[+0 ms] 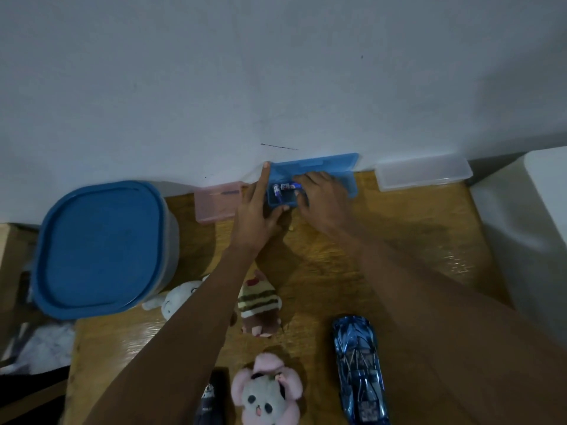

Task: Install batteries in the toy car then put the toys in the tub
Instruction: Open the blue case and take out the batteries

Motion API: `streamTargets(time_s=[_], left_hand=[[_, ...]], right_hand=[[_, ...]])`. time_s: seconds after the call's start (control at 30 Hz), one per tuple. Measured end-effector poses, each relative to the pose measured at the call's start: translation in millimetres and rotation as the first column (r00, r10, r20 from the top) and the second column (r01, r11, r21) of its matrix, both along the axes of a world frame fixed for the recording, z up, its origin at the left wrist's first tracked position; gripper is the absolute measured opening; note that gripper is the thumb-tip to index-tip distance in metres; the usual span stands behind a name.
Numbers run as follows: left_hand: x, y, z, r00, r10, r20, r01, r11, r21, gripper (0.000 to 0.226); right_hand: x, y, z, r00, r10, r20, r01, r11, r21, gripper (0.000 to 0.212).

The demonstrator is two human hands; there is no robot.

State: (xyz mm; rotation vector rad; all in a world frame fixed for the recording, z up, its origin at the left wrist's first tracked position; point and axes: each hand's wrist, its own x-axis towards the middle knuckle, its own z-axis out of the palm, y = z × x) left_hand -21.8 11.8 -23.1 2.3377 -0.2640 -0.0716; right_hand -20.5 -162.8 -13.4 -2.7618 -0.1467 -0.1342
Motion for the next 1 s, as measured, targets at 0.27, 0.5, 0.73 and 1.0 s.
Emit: streamTargets(time_s=[0.27,0.5,0.73,1.0], left_hand=[[-1.3,-3.2,-2.5,0.999,0.050,-0.010,-0.050,0.998,-0.028,0.095],[-1.6,-3.9,-4.0,0.997,0.075,-0.020,-0.076,0.995,-0.058,0.094],[-1.6,-5.1,-3.4,0.996,0.083,-0.030,-0.084,0.995,-0.059,0.094],[-1.3,-4.6,-3.1,0.996,0.084,-0.018,-0.086,0.994,-0.067,0.092]], right_hand=[[-2.5,6.4,-8.0,0.998,0.058,-0.028,-0.061,0.991,-0.119,0.033],[-8.2,7.2,-13.0,0.992,0.046,-0.120,-0.068,0.979,-0.192,0.034],[-6.0,8.8,-9.2,0.982,0.064,-0.175,-0.088,0.987,-0.133,0.035],[-2.4,8.8,-12.2,0.974,0.124,-0.187,-0.143,0.985,-0.093,0.034]])
